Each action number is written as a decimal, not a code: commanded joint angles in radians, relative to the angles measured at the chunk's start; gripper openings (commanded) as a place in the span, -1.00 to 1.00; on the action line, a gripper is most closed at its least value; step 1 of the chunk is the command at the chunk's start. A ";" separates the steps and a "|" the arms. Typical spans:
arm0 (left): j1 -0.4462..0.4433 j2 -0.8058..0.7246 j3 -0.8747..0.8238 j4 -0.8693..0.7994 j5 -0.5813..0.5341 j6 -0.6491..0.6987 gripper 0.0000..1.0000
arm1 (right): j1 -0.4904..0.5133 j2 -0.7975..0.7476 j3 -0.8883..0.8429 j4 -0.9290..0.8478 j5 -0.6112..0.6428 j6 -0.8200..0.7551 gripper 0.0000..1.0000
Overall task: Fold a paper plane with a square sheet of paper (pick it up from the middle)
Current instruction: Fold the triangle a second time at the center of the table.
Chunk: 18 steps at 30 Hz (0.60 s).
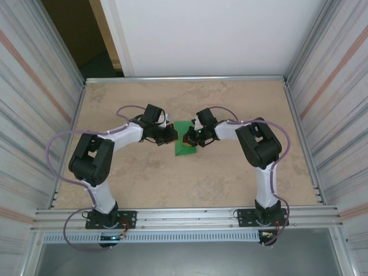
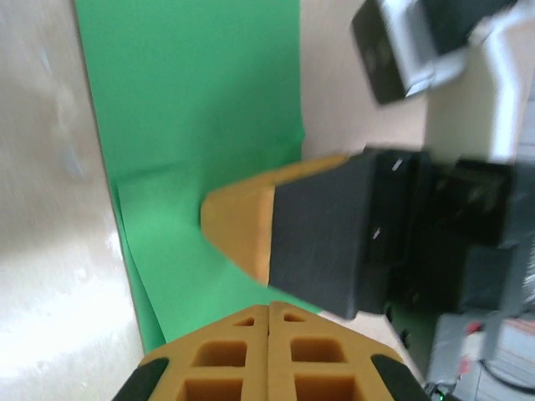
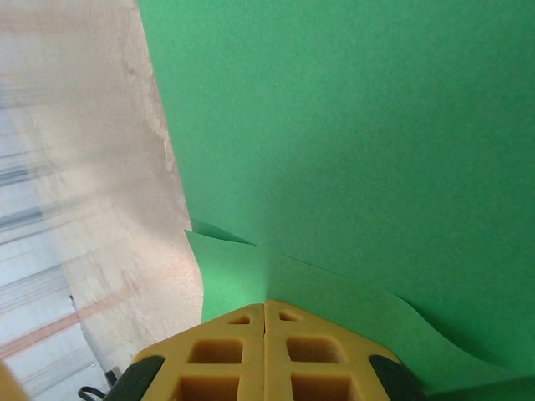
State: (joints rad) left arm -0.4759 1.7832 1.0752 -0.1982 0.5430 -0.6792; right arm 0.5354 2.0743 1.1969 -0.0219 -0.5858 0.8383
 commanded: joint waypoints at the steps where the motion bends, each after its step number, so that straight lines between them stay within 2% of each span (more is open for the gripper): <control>1: -0.027 -0.003 -0.034 0.021 0.030 -0.046 -1.00 | -0.005 0.059 -0.048 -0.125 0.140 0.033 -1.00; 6: -0.050 0.048 -0.001 0.003 0.045 -0.039 -1.00 | -0.006 0.065 -0.043 -0.131 0.142 0.038 -1.00; 11: -0.066 0.078 0.037 -0.063 0.003 -0.010 -1.00 | -0.010 0.069 -0.043 -0.136 0.141 0.043 -1.00; 18: -0.075 0.108 0.038 -0.065 -0.010 -0.005 -1.00 | -0.012 0.072 -0.042 -0.139 0.139 0.048 -1.00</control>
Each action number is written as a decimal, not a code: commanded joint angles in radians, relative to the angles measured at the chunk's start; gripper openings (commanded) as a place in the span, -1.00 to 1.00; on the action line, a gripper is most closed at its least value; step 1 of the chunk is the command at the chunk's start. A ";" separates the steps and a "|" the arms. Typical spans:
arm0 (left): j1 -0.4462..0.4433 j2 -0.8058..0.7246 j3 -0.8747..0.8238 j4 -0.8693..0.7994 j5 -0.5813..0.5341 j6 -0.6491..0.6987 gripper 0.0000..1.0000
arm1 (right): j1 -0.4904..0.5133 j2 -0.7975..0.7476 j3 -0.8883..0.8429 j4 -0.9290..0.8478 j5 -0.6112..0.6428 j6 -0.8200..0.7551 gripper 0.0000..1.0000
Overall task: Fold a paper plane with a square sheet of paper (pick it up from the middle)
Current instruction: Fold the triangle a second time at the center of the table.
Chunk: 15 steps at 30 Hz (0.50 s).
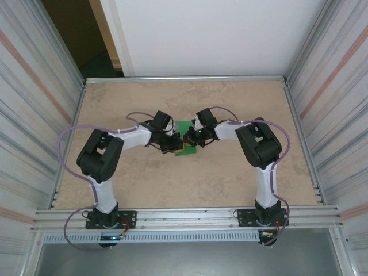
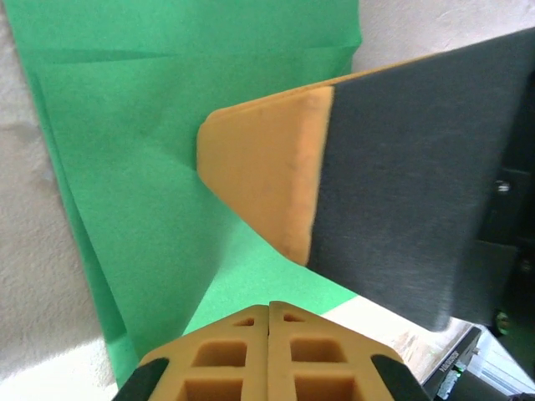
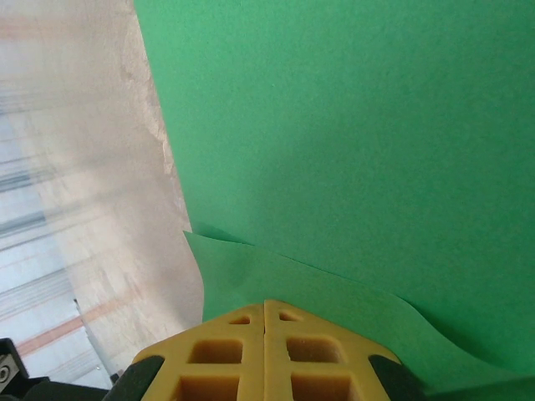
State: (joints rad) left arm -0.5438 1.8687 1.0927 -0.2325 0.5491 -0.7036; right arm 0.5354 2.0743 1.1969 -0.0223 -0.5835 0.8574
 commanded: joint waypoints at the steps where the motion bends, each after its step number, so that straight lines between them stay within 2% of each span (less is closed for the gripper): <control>1: -0.008 0.024 0.019 -0.030 -0.017 0.023 -1.00 | -0.012 0.071 -0.043 -0.141 0.137 0.028 -1.00; 15: -0.007 0.026 -0.021 -0.011 -0.075 0.054 -1.00 | -0.014 0.078 -0.041 -0.151 0.135 0.028 -1.00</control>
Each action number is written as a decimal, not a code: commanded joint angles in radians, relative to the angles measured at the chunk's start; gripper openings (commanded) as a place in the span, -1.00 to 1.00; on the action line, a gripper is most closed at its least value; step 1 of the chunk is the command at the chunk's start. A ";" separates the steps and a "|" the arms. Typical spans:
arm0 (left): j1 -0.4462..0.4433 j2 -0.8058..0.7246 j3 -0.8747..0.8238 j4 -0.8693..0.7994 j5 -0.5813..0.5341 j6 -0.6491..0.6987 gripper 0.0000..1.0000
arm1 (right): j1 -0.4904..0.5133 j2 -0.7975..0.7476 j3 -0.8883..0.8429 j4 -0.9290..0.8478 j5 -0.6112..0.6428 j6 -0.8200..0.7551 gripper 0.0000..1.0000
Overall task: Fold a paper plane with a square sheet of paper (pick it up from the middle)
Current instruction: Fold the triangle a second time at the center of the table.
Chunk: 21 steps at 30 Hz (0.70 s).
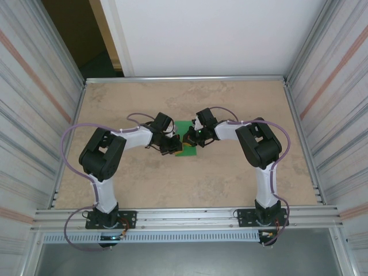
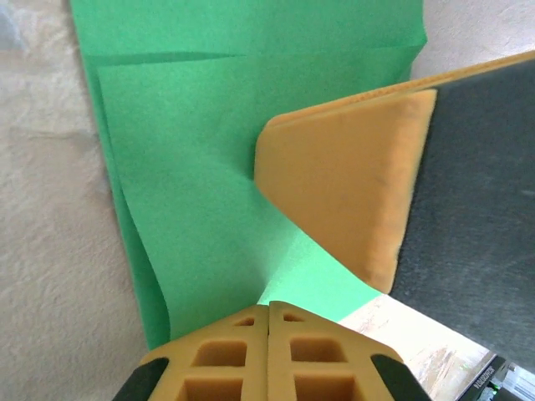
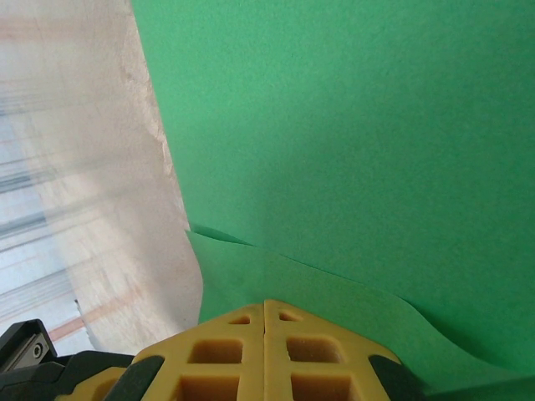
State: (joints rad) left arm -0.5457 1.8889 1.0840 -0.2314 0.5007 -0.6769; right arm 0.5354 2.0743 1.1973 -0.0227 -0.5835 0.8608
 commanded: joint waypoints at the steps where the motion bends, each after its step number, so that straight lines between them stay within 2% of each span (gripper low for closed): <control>1: -0.004 0.004 -0.012 -0.014 -0.031 0.030 -1.00 | -0.013 0.078 -0.041 -0.151 0.134 0.025 -1.00; 21: 0.004 0.004 -0.011 -0.008 0.002 0.023 -1.00 | -0.014 0.081 -0.041 -0.152 0.134 0.021 -1.00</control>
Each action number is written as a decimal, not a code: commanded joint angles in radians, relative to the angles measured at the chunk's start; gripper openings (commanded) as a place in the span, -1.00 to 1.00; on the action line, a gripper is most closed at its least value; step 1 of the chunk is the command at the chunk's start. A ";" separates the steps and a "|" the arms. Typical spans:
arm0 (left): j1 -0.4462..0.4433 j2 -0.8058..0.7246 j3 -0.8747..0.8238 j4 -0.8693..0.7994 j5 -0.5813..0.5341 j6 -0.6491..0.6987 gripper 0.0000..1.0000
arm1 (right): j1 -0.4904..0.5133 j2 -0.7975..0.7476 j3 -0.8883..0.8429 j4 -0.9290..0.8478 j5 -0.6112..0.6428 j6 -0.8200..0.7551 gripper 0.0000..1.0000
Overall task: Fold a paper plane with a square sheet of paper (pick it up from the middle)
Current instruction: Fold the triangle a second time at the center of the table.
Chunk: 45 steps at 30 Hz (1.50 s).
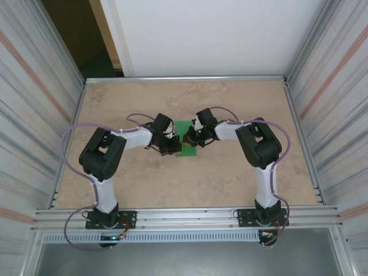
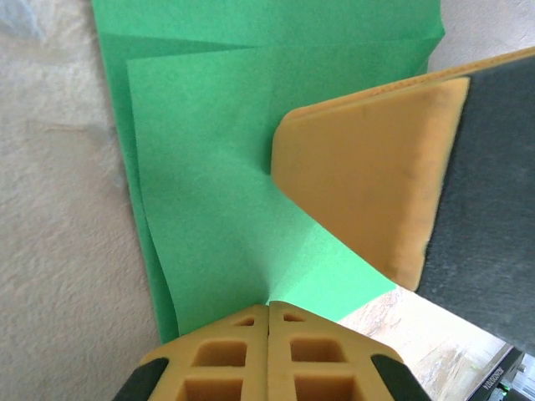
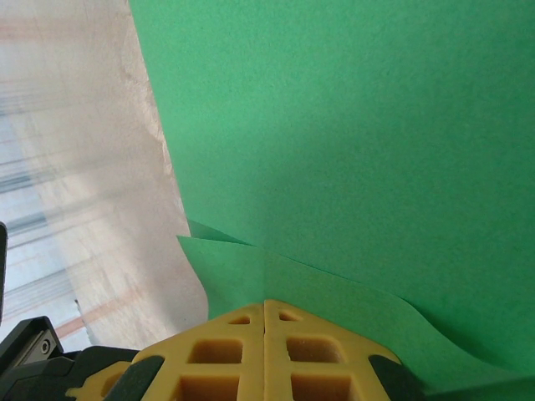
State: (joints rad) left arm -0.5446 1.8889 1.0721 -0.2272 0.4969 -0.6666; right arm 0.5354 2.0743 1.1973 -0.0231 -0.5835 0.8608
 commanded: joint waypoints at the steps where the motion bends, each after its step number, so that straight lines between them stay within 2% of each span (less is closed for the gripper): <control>1: 0.006 0.001 0.005 -0.022 -0.002 0.014 -1.00 | -0.014 0.081 -0.042 -0.152 0.132 0.021 -1.00; 29: 0.046 0.003 -0.078 -0.017 0.018 0.041 -1.00 | -0.016 0.094 -0.044 -0.176 0.139 0.007 -1.00; 37: 0.048 -0.041 -0.144 -0.046 0.015 0.038 -1.00 | -0.015 0.095 -0.043 -0.177 0.139 0.006 -1.00; 45: 0.069 -0.150 -0.219 -0.003 0.045 -0.026 -1.00 | -0.016 0.095 -0.046 -0.172 0.132 0.006 -1.00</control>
State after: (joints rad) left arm -0.4892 1.7805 0.8818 -0.1463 0.5560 -0.6712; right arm 0.5350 2.0754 1.1988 -0.0265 -0.5835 0.8604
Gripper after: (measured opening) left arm 0.049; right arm 0.062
